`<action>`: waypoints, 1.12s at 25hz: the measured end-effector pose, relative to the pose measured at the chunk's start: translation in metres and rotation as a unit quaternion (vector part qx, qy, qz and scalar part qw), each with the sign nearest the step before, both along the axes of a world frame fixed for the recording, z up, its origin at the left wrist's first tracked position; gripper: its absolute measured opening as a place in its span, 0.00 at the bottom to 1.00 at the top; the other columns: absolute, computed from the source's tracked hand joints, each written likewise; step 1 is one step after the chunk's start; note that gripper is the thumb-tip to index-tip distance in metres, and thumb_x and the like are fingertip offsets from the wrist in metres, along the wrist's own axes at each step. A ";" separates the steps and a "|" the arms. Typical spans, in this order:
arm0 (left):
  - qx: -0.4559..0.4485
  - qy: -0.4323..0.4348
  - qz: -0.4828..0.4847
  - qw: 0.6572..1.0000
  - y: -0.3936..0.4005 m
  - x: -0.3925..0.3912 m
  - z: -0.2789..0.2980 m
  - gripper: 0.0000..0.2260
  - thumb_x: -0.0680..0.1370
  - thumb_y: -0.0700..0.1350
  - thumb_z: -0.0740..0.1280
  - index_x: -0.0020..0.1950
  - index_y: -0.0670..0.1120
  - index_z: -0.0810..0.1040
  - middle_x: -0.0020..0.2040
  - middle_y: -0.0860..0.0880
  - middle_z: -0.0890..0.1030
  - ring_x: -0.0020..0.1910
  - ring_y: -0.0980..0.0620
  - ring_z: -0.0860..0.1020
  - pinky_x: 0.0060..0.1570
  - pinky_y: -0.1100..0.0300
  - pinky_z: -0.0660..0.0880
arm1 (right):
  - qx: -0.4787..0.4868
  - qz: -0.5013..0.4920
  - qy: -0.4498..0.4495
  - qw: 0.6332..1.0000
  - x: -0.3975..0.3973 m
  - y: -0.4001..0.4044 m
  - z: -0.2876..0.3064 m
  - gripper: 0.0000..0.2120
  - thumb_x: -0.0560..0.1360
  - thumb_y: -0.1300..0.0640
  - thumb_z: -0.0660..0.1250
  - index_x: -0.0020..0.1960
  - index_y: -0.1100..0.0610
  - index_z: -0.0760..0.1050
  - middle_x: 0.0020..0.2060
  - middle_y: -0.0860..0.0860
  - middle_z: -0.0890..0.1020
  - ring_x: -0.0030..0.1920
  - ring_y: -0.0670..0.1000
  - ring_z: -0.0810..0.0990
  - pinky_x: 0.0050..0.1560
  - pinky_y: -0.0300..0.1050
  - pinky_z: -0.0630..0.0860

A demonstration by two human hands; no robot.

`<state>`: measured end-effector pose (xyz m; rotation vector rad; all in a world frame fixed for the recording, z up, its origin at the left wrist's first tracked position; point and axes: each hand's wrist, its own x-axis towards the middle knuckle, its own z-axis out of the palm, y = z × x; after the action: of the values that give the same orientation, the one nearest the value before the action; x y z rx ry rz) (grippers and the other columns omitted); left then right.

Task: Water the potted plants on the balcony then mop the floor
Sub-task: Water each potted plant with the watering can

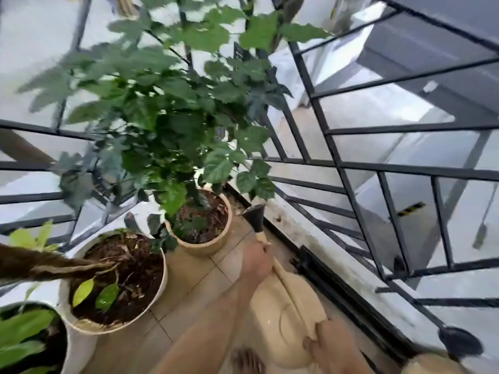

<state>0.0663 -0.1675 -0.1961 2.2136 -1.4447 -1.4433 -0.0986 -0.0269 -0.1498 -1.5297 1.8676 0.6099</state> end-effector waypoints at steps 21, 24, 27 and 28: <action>0.153 0.154 -0.054 0.975 -0.026 -0.163 -0.021 0.36 0.75 0.52 0.76 0.78 0.53 0.63 0.59 0.53 0.77 0.54 0.52 0.78 0.53 0.59 0.77 | 0.061 -0.099 -0.077 0.990 -0.117 -0.054 -0.043 0.16 0.78 0.45 0.63 0.60 0.55 0.77 0.57 0.53 0.79 0.55 0.54 0.81 0.54 0.47 0.79; 0.125 0.124 -0.079 0.981 -0.024 -0.145 0.014 0.12 0.81 0.51 0.69 0.63 0.53 0.72 0.57 0.53 0.79 0.49 0.58 0.77 0.49 0.62 0.75 | 0.064 -0.020 -0.054 0.996 -0.123 -0.047 -0.027 0.14 0.80 0.49 0.60 0.62 0.55 0.73 0.62 0.54 0.77 0.61 0.56 0.78 0.59 0.48 0.75; 0.110 0.072 -0.119 0.984 -0.017 -0.099 0.042 0.16 0.84 0.52 0.62 0.72 0.53 0.69 0.65 0.50 0.77 0.51 0.56 0.77 0.42 0.70 0.73 | 0.074 0.028 -0.043 0.996 -0.136 -0.037 0.005 0.17 0.82 0.50 0.57 0.66 0.55 0.73 0.64 0.53 0.77 0.62 0.55 0.78 0.58 0.48 0.74; 0.107 0.053 -0.129 0.984 -0.014 -0.081 0.055 0.15 0.84 0.53 0.61 0.71 0.53 0.68 0.65 0.50 0.77 0.51 0.55 0.78 0.45 0.69 0.76 | 0.083 0.035 -0.045 0.995 -0.142 -0.038 0.020 0.16 0.82 0.50 0.57 0.65 0.54 0.74 0.63 0.52 0.78 0.58 0.53 0.79 0.57 0.47 0.75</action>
<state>-0.0146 -0.1816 -0.1414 2.0837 -1.6603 -1.8497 -0.2406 -0.0654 -0.1296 -1.4925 1.6583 0.6983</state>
